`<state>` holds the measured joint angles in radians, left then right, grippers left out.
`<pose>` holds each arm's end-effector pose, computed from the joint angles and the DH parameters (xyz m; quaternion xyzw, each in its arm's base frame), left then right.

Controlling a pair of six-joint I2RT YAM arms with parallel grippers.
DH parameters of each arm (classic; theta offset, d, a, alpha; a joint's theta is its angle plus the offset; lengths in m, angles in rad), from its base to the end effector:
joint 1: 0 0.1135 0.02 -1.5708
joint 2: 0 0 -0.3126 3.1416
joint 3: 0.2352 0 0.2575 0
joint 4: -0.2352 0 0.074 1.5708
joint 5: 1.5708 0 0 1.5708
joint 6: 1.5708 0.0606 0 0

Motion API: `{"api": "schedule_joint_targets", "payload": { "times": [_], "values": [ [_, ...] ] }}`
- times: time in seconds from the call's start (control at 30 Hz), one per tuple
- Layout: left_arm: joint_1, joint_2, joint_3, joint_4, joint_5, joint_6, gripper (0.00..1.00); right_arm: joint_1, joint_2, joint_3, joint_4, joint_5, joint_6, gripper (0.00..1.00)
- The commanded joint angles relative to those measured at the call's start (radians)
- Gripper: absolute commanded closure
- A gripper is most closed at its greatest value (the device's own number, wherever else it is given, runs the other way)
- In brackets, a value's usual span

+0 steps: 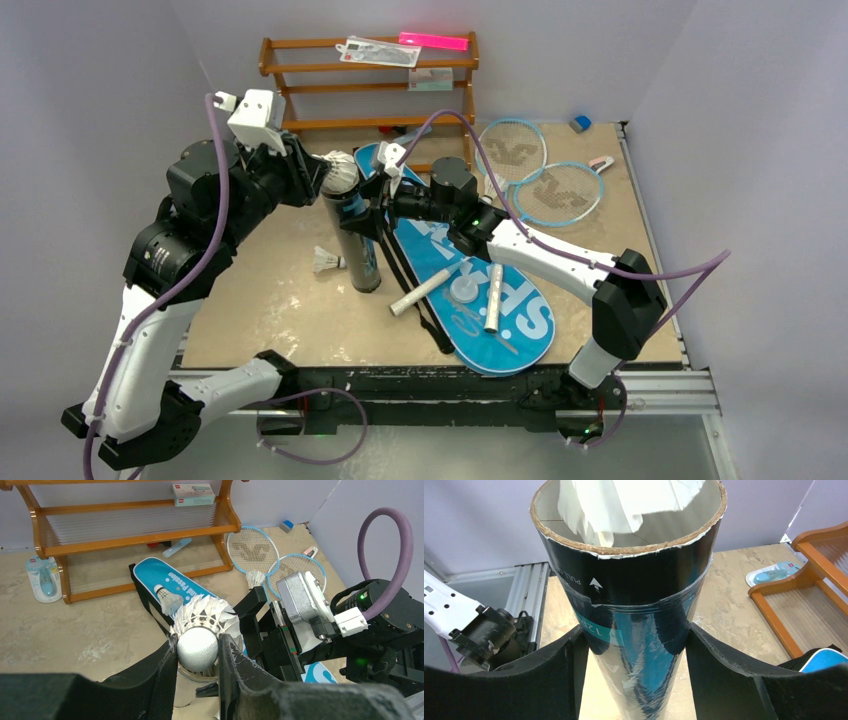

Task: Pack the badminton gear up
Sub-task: Place the shuttlecock at the shuttle tube.

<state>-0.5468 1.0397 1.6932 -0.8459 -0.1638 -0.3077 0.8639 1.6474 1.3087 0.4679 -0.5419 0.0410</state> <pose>0.1378 -0.0723 0.5573 0.0401 0.7699 -0.2052 0.6030 0.2522 0.3434 0.4148 -0.4386 0.5024 0.4753 0.5738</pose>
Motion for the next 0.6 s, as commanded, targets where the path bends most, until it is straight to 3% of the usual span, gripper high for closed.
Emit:
{"api": "schedule_joint_targets", "payload": {
  "times": [0.0, 0.57],
  "values": [
    [-0.005, 0.002, 0.01, 0.006, 0.004, -0.007, 1.0, 0.007, -0.007, 0.06, 0.038, -0.021, 0.001, 0.43],
    [-0.005, 0.033, 0.075, -0.125, 0.023, 0.028, 1.0, 0.007, 0.0, 0.058, 0.035, -0.012, 0.0, 0.43]
  ]
}}
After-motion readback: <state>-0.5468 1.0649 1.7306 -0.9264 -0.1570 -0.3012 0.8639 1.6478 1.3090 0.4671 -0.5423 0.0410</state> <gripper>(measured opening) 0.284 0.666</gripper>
